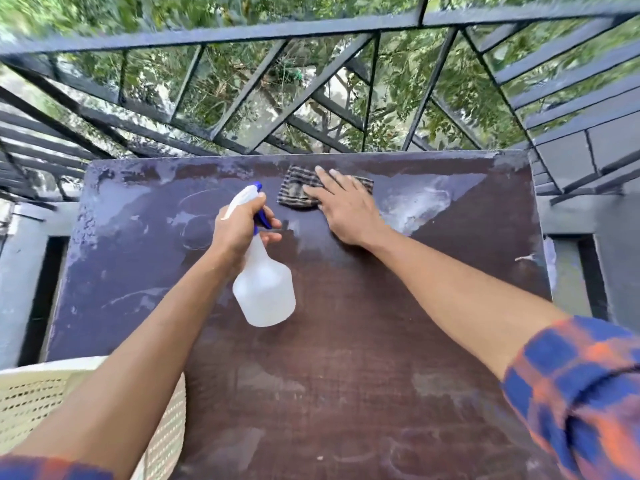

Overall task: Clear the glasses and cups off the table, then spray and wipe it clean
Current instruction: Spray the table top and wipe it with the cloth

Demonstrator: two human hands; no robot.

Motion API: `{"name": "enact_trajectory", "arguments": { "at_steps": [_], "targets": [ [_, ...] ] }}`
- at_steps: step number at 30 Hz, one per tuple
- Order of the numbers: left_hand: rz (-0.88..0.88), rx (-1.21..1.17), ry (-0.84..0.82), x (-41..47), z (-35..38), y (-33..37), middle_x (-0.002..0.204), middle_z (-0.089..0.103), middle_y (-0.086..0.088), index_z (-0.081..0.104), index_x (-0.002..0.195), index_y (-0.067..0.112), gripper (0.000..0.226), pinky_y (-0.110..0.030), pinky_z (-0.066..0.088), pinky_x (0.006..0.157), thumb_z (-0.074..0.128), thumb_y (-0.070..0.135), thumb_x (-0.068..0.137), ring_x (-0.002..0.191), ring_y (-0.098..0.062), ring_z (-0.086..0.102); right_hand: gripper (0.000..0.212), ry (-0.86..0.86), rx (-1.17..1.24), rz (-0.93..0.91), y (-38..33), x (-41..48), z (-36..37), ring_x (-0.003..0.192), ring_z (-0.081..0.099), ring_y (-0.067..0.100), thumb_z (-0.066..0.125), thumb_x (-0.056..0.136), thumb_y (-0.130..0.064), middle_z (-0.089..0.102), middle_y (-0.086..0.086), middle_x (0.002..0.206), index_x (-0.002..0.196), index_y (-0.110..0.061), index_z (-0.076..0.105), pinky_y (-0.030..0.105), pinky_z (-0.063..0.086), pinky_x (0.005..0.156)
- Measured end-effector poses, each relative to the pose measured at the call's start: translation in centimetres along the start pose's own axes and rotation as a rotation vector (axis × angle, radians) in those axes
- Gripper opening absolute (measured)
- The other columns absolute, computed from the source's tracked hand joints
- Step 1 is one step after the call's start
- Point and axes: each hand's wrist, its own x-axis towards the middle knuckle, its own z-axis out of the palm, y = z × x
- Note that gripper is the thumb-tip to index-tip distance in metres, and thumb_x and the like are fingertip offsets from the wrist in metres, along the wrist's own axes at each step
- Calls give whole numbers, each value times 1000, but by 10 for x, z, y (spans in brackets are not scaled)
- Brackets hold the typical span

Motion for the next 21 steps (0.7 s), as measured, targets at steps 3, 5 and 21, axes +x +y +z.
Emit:
{"name": "enact_trajectory", "arguments": {
  "at_steps": [3, 5, 21],
  "targets": [
    [5, -13, 20, 1, 5, 2, 59, 65, -4, 63, 73, 6, 34, -41, 61, 70, 58, 25, 101, 66, -24, 67, 46, 26, 33, 217, 29, 16, -11, 151, 23, 29, 46, 99, -16, 23, 4, 165, 143, -32, 47, 48, 14, 123],
    [13, -19, 25, 1, 7, 5, 57, 65, -3, 63, 74, 7, 33, -46, 59, 77, 58, 25, 101, 62, -25, 66, 45, 65, 91, 387, 31, 39, -19, 149, 25, 30, 48, 96, -10, 28, 4, 163, 136, -31, 51, 49, 13, 124],
    [29, 41, -86, -9, 56, 17, 68, 66, -12, 63, 74, 6, 35, -28, 53, 52, 57, 26, 102, 50, -22, 60, 36, 281, 129, 659, 105, -35, -47, 143, 35, 27, 48, 83, 3, 45, 8, 151, 112, -17, 56, 42, 20, 120]
  ]
}}
